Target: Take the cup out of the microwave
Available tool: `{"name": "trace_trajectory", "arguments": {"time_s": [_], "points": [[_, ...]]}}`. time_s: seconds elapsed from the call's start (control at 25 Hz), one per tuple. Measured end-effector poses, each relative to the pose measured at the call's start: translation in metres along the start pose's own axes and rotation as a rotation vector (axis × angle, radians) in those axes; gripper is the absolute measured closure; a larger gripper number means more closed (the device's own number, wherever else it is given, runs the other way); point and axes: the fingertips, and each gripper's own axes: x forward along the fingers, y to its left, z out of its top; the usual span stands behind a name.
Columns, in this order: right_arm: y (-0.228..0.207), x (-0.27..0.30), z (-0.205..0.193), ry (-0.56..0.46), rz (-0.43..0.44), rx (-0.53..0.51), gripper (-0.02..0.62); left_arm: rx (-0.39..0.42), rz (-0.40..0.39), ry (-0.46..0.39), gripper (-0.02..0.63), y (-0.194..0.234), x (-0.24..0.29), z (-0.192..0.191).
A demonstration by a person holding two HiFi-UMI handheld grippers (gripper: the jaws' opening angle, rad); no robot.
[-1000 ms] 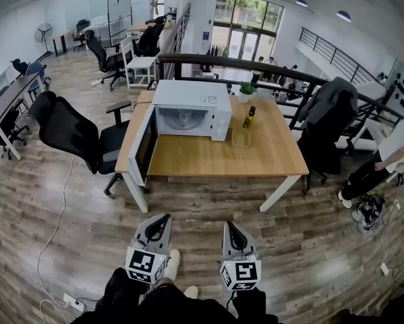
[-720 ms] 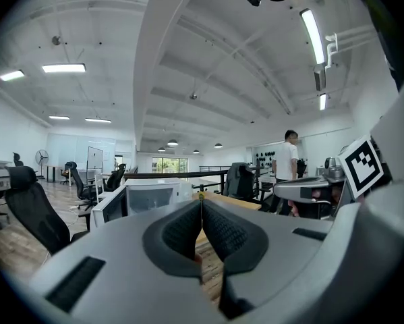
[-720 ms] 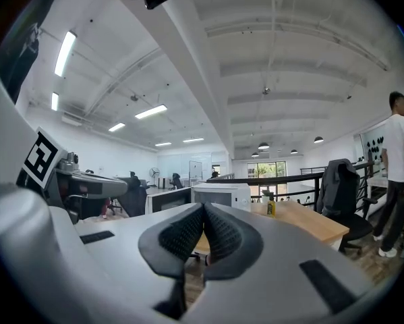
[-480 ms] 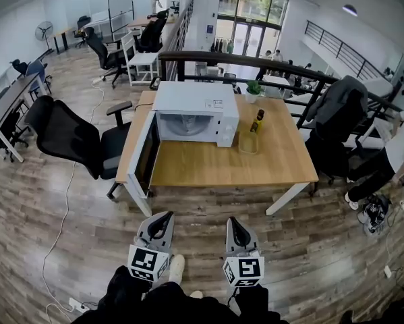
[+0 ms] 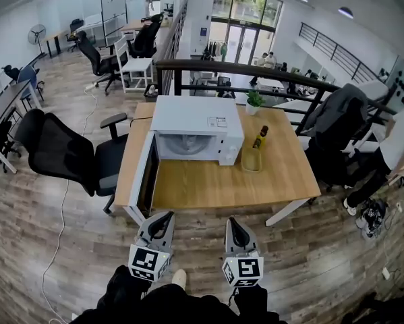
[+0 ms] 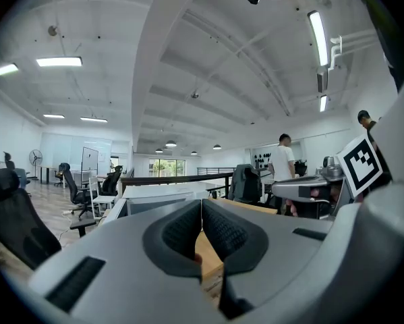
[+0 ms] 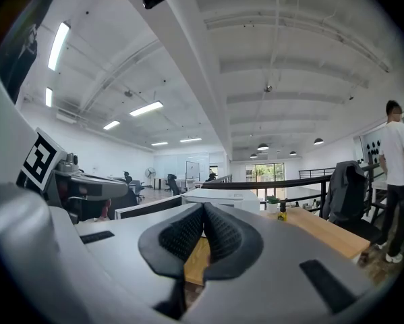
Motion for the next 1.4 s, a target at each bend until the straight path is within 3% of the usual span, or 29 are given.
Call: {"name": "trace_trajectory", "arguments": {"time_s": [0.32, 0.72, 1.12, 1.4], "points": [[0.002, 0.066, 0.004, 0.0, -0.04, -0.007, 0.58, -0.007, -0.026, -0.024, 0.581, 0.058, 0.047, 0.002], [-0.016, 0.131, 0.003, 0.011, -0.012, -0.007, 0.58, -0.015, -0.004, -0.019, 0.581, 0.093, 0.099, 0.002], [-0.061, 0.266, -0.004, 0.031, 0.175, -0.006, 0.58, -0.035, 0.15, 0.009, 0.581, 0.141, 0.198, -0.002], [-0.071, 0.35, -0.021, 0.1, 0.324, -0.004, 0.58, -0.079, 0.269, 0.056, 0.581, 0.176, 0.254, -0.011]]}}
